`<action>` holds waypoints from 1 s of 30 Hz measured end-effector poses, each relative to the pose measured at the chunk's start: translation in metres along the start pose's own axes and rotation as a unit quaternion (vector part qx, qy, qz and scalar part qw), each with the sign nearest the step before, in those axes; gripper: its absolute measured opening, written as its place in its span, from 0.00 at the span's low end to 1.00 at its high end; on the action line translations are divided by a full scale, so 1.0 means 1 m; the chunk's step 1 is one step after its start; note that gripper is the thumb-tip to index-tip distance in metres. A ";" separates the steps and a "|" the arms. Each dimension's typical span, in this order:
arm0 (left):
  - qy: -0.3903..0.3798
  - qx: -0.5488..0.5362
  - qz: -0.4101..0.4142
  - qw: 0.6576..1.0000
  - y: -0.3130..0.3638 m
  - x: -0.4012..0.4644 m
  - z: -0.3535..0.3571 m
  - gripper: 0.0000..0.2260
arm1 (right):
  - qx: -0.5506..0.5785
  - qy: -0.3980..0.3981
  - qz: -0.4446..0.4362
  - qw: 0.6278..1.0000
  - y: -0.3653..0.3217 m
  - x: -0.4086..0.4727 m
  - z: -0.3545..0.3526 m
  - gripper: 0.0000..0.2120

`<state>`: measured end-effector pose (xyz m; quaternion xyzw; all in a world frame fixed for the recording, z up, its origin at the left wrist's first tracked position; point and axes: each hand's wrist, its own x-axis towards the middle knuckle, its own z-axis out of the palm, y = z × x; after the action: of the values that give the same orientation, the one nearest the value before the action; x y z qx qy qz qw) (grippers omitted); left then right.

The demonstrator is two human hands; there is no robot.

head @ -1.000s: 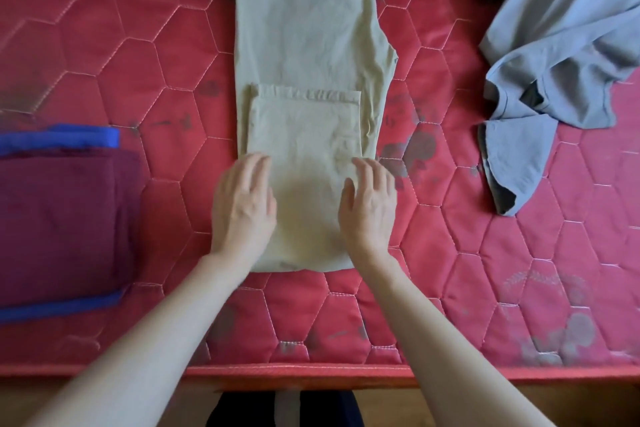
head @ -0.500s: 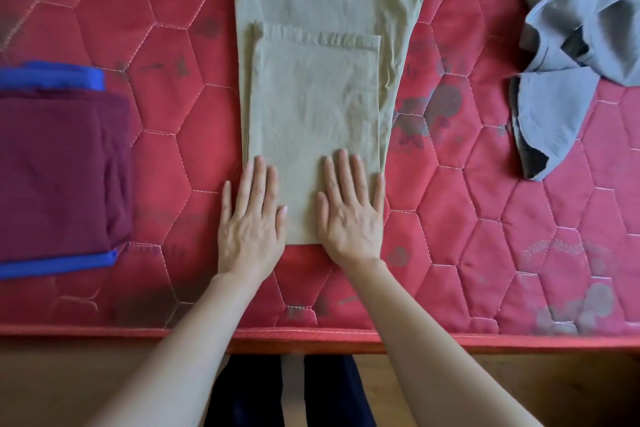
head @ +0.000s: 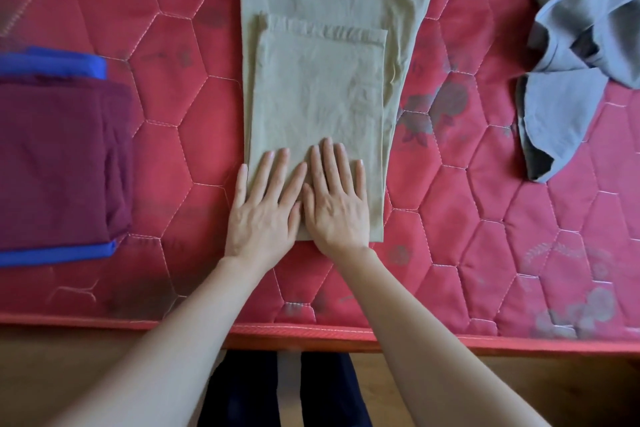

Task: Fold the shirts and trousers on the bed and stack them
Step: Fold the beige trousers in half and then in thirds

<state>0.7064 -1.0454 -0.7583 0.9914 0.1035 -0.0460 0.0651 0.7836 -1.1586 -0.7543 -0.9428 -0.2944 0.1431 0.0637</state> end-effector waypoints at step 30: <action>0.034 0.034 -0.021 0.999 -0.045 0.172 -0.018 0.27 | -0.056 0.082 0.021 0.995 0.060 0.178 -0.054 0.29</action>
<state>0.8655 -0.9652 -0.7642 0.9916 0.1253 -0.0176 0.0270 0.9718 -1.1075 -0.7566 -0.9594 -0.2759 0.0502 0.0314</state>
